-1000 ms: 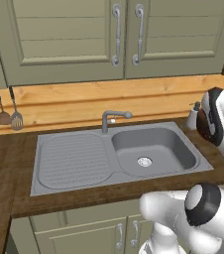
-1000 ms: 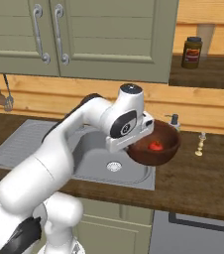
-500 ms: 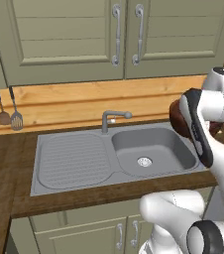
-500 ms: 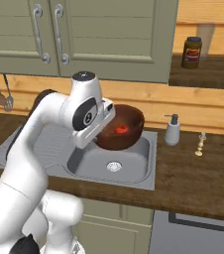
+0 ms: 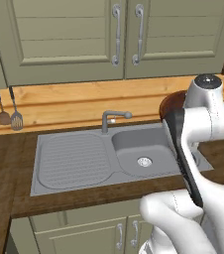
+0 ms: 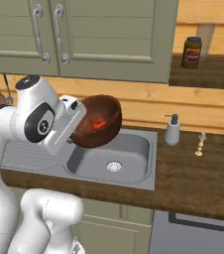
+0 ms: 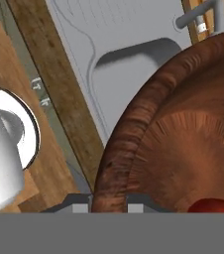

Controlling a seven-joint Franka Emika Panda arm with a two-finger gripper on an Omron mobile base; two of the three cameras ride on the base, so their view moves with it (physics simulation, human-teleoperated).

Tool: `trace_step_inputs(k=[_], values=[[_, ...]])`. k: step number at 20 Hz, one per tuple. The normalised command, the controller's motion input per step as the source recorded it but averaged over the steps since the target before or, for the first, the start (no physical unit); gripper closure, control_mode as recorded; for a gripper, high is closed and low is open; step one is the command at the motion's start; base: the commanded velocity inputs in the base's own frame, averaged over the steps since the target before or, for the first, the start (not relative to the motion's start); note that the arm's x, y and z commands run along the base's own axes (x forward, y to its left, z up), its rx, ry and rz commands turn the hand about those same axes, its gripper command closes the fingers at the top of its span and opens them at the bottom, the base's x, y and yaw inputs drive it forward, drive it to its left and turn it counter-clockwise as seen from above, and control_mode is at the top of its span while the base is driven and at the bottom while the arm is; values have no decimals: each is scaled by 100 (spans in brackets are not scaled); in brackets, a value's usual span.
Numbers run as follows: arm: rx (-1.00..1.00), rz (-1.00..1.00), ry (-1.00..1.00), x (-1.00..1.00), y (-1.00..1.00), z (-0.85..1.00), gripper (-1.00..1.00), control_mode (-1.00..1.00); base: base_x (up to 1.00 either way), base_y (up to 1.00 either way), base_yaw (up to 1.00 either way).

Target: Pick the tomato from the sink and place it in the bowl. Then pick the bowl and place it in the microwave. Then close the microwave door and press the start button.

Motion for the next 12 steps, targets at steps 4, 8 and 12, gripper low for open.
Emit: trace_step_inputs(k=[4,8,12], values=[[0,4,0,-5,9,4,100,100,-47,-3,16],[0,0,0,0,0,0,100,100,-71,-53,12],[0,0,0,0,0,0,100,100,-10,-82,-47]])
